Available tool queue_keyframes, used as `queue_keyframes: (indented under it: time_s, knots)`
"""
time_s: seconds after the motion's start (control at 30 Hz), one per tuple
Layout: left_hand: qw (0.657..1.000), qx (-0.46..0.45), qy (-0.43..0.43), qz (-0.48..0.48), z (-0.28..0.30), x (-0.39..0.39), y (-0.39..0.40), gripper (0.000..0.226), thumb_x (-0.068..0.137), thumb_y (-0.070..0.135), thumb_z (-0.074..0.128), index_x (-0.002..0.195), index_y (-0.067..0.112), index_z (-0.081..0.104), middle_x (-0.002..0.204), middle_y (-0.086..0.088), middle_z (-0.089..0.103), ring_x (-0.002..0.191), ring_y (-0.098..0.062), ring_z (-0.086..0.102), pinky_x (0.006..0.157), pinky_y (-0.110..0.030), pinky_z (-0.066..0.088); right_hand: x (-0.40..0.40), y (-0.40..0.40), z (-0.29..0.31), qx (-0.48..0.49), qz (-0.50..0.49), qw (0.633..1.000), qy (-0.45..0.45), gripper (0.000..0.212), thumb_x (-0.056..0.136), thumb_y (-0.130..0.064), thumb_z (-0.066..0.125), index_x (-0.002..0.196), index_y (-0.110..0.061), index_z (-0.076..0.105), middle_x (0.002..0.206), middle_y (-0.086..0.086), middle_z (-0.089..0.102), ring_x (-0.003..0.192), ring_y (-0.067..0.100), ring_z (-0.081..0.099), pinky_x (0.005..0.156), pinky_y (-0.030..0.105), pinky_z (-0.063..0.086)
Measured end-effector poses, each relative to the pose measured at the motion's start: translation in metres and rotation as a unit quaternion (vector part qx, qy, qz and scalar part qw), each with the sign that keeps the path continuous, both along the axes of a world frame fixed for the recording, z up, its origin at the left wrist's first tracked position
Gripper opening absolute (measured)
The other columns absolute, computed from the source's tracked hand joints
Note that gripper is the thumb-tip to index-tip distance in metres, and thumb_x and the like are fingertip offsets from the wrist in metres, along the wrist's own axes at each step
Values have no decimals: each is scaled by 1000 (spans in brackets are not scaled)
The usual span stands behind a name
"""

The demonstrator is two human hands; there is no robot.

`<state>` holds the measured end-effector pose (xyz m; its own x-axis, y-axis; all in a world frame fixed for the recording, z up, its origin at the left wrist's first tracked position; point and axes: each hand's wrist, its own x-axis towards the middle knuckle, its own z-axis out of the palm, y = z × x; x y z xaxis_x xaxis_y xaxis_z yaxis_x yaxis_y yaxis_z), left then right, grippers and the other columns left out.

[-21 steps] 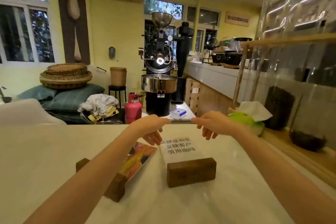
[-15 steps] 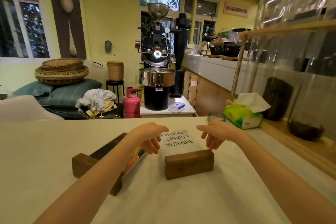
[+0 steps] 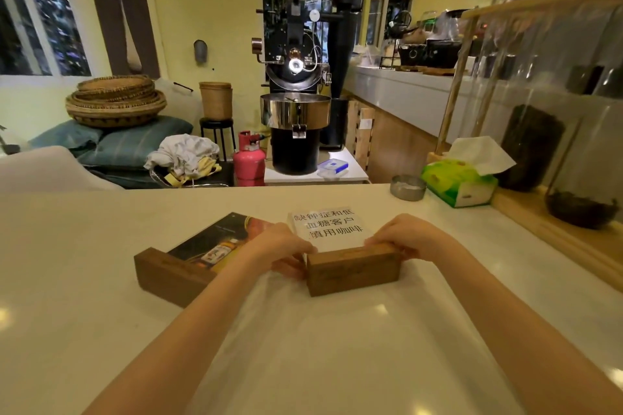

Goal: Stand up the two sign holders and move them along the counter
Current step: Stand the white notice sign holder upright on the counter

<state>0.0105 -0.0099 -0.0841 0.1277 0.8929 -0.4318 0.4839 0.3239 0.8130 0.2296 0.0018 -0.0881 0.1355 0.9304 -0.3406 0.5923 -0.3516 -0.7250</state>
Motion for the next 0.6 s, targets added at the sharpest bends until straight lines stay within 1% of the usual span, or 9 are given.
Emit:
queue_keyframes:
  time_s: [0.07, 0.17, 0.2, 0.27, 0.33, 0.4, 0.5, 0.53, 0.6]
  knots:
    - [999, 5, -30, 10, -3, 0, -1, 41, 78, 6, 67, 116, -4, 55, 113, -20, 67, 96, -31, 69, 88, -45, 57, -1, -2, 0, -2, -7, 1000, 26, 23, 69, -23, 76, 82, -5, 68, 65, 7, 57, 59, 16, 49, 51, 24, 43]
    - [998, 15, -61, 12, -2, 1, -4, 45, 77, 0, 67, 119, -5, 53, 118, -17, 65, 101, -32, 67, 91, -45, 55, -1, -7, 2, 12, -8, 999, 29, 31, 72, -20, 74, 96, -1, 66, 80, 7, 63, 65, 14, 53, 53, 21, 44]
    - [998, 26, -63, 12, -1, 1, -5, 48, 76, -1, 68, 122, -4, 50, 119, -18, 64, 102, -33, 67, 91, -45, 54, -1, -10, 3, 21, -7, 999, 26, 33, 72, -20, 74, 100, -4, 64, 83, 5, 62, 66, 12, 54, 52, 20, 44]
    - [997, 49, -61, 18, 2, 1, -7, 61, 74, -1, 70, 128, -1, 44, 124, -17, 61, 101, -32, 67, 88, -45, 56, -1, -15, 3, 44, -7, 999, 27, 44, 72, -20, 74, 111, -3, 61, 89, 4, 61, 67, 9, 55, 51, 17, 43]
    - [995, 62, -71, 17, 7, 1, -9, 66, 73, -2, 70, 131, 1, 40, 125, -17, 60, 99, -30, 66, 78, -42, 59, 0, -17, 1, 73, -9, 997, 35, 49, 71, -19, 75, 114, -2, 60, 86, 1, 62, 67, 8, 56, 52, 17, 44]
    - [994, 73, -79, 11, 11, 1, -12, 55, 75, -4, 68, 125, -1, 45, 118, -17, 62, 96, -28, 65, 72, -38, 59, 1, -19, 2, 91, -11, 995, 50, 50, 71, -19, 75, 115, -4, 58, 79, -2, 62, 69, 8, 58, 54, 18, 44]
    - [991, 99, -95, 11, 15, 1, -13, 37, 75, -5, 67, 106, 5, 51, 97, -11, 62, 86, -26, 63, 71, -39, 59, 1, -23, 6, 125, -2, 990, 72, 42, 72, -19, 75, 109, -12, 56, 79, -3, 60, 70, 8, 58, 51, 17, 43]
    - [989, 111, -99, 17, 16, 1, -13, 34, 75, -5, 68, 102, 5, 51, 96, -12, 61, 87, -27, 63, 73, -41, 59, 1, -25, 8, 141, 2, 987, 82, 37, 72, -17, 74, 104, -15, 55, 78, -4, 60, 69, 8, 58, 52, 17, 43]
    - [985, 147, -88, 24, 16, 1, -12, 35, 74, -4, 69, 102, 5, 51, 101, -16, 62, 91, -29, 63, 71, -41, 59, -1, -28, 9, 172, 12, 980, 99, 32, 74, -14, 72, 100, -13, 55, 80, -3, 63, 72, 9, 60, 55, 18, 47]
